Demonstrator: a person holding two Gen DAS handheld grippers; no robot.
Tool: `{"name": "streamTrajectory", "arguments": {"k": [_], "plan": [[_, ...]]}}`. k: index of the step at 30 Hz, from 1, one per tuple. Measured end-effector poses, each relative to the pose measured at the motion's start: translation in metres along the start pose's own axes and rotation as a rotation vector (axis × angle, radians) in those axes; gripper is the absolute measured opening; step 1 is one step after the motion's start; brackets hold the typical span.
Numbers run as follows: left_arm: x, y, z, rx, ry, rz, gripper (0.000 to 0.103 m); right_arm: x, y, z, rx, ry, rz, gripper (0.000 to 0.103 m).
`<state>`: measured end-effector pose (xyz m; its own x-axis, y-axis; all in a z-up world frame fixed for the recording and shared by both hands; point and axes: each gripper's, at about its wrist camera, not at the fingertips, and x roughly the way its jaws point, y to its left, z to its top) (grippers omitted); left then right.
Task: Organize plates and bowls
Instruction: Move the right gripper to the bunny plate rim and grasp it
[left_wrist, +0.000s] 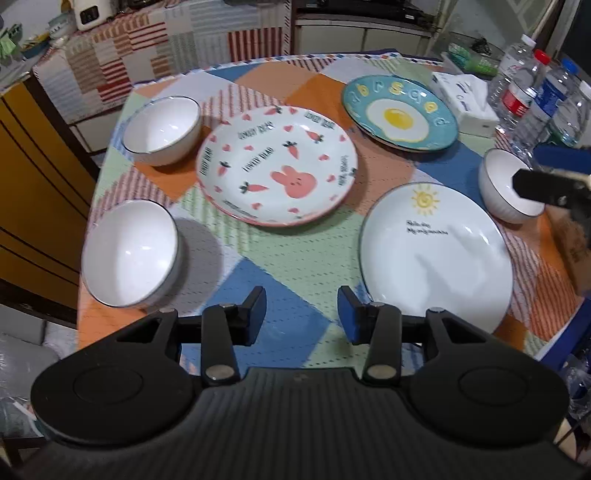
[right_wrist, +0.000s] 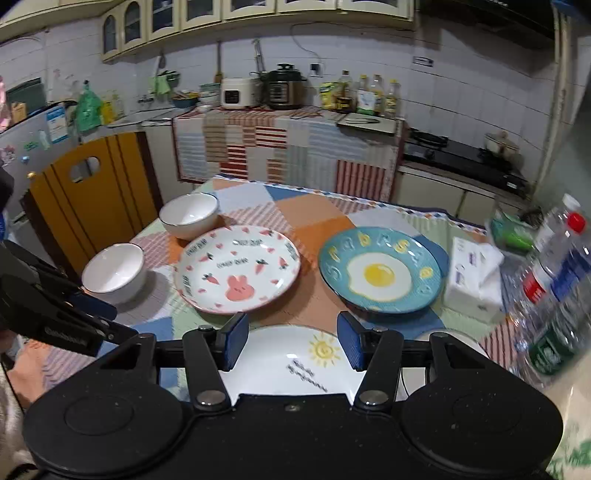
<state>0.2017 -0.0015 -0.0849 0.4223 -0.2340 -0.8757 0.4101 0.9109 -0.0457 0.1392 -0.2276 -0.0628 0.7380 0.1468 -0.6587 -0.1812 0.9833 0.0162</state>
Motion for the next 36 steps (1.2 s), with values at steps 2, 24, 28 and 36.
{"name": "streamTrajectory", "arguments": {"k": [2,24,28,36], "plan": [[-0.003,0.003,0.007,-0.012,-0.009,0.007,0.051,-0.002,0.0,0.013,-0.02,0.008,0.033,0.059],[0.062,0.057,0.096,-0.196,-0.076,0.092,0.078,0.101,-0.029,0.062,0.248,0.038,0.228,0.073],[0.088,0.056,0.106,-0.129,-0.07,0.088,0.078,0.142,-0.042,0.033,0.364,0.108,0.24,0.072],[0.124,0.082,0.121,-0.119,-0.013,0.096,0.074,0.191,-0.039,0.014,0.408,0.221,0.271,0.065]]}}
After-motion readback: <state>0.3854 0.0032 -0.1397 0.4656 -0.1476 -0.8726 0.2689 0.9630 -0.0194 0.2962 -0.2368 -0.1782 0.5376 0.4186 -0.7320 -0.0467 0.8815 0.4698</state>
